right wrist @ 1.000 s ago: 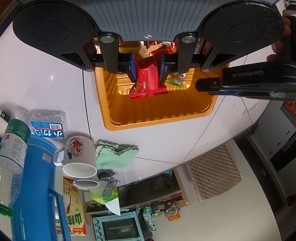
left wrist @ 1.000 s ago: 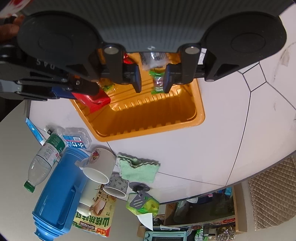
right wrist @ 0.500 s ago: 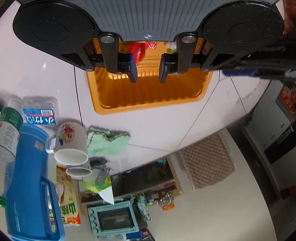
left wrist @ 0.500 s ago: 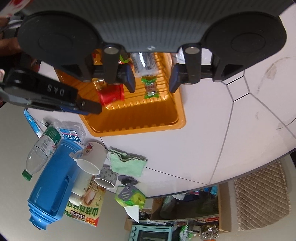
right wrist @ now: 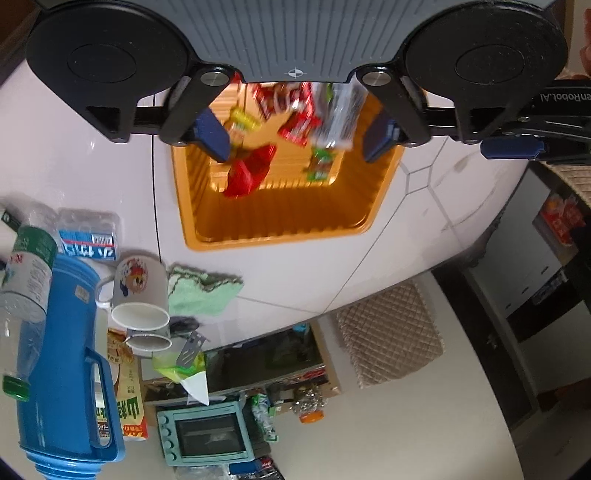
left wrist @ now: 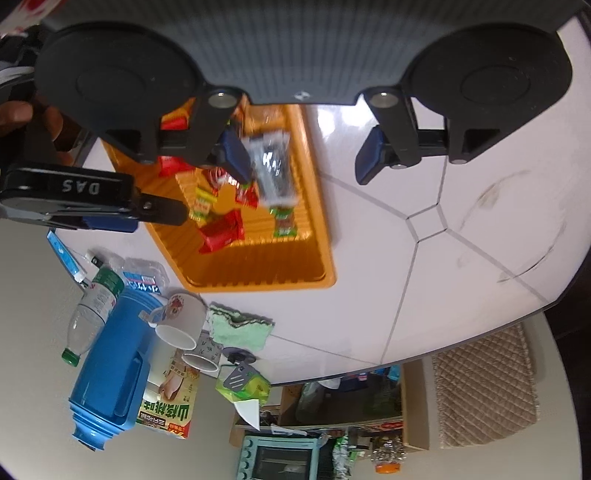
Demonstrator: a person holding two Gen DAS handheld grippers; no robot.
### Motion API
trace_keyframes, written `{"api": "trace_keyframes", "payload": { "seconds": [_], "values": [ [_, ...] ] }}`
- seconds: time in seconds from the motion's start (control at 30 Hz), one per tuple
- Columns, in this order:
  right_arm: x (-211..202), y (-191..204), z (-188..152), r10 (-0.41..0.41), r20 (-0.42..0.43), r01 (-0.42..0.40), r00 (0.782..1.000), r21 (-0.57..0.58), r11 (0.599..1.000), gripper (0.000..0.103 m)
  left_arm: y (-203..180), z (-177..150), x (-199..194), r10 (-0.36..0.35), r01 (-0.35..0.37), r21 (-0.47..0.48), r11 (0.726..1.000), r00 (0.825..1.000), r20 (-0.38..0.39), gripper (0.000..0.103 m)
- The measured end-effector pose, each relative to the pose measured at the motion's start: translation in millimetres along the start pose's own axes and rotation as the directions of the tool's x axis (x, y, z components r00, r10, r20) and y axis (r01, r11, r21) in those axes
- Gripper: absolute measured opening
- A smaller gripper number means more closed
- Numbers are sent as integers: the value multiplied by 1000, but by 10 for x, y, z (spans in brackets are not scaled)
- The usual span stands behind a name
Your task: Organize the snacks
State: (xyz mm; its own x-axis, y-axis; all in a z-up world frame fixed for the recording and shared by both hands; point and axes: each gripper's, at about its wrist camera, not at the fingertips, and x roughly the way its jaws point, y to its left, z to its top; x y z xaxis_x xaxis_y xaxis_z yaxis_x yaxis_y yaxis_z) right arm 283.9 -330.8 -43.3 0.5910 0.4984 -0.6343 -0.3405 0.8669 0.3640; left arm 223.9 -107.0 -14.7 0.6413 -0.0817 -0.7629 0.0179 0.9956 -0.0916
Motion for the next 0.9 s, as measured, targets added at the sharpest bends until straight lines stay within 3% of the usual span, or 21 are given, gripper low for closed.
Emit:
{"api": "trace_keyframes", "payload": {
  "seconds": [0.07,0.43,0.9],
  "values": [
    [-100,41,-73,2,-14,-2,1000,4,1000,83,13,-109,-120,12,-12,-8,1000,1000,1,68],
    [-477,503,-496,12,-113,-11,994,13,1000,84,310,-582,-575,55,-58,-56,997,997,-51,69],
    [-600,1596,-1015,1,-181,-7,984,-29,1000,84,1094,-1094,-1242,83,-91,-124,988,994,-64,69]
  ]
}}
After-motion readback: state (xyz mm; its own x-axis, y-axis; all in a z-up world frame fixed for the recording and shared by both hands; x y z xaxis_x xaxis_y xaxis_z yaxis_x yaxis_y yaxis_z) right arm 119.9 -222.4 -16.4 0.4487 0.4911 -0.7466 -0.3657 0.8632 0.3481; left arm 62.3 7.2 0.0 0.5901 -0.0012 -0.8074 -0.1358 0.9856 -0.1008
